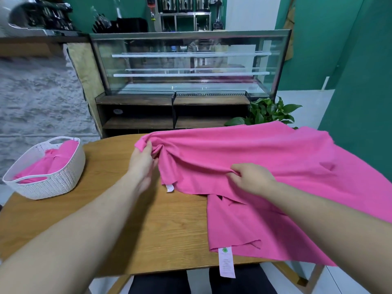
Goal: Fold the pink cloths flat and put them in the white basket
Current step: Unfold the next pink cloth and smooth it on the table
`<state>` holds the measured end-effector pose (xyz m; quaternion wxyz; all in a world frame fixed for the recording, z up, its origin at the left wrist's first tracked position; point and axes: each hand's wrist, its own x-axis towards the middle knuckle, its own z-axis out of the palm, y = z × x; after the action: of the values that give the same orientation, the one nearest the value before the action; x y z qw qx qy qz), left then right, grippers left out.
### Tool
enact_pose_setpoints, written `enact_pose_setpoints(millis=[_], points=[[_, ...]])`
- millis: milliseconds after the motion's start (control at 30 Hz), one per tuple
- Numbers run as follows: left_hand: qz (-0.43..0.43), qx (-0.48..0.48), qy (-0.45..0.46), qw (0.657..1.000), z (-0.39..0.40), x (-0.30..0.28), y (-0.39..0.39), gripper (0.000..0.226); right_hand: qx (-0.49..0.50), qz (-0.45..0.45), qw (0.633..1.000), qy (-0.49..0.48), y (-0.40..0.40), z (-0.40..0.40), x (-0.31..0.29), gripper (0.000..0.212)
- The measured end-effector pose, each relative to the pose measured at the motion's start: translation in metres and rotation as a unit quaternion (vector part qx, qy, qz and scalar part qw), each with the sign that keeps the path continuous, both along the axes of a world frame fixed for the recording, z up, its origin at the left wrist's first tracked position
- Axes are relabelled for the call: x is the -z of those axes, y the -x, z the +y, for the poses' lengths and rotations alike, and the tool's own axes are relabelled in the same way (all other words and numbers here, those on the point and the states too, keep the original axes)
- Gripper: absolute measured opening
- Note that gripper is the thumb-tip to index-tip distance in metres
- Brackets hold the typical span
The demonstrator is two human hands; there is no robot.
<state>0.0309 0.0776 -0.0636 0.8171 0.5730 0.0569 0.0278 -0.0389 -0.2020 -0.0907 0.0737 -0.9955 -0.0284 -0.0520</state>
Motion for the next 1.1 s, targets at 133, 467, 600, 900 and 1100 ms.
enact_pose_setpoints(millis=[133,467,600,900,1100], points=[[0.107,0.106,-0.291,0.945,0.003,0.014,-0.004,0.048,-0.028,0.015,0.994,-0.106,-0.008,0.021,-0.004,0.026],[0.162,0.116,-0.055,0.979,-0.029,0.030,0.051,0.074,-0.105,-0.010,0.912,-0.396,-0.044,0.132,-0.034,0.026],[0.135,0.139,0.048,0.980,-0.020,0.030,0.033,0.059,-0.106,0.049,0.889,-0.442,-0.048,0.154,-0.031,0.037],[0.102,-0.054,0.041,0.992,0.010,0.014,-0.033,0.043,-0.142,0.000,0.954,-0.262,-0.053,0.110,0.004,0.039],[0.054,-0.043,-0.071,0.995,0.039,0.030,-0.076,0.042,-0.075,-0.073,0.994,0.022,-0.063,0.068,0.012,0.071]])
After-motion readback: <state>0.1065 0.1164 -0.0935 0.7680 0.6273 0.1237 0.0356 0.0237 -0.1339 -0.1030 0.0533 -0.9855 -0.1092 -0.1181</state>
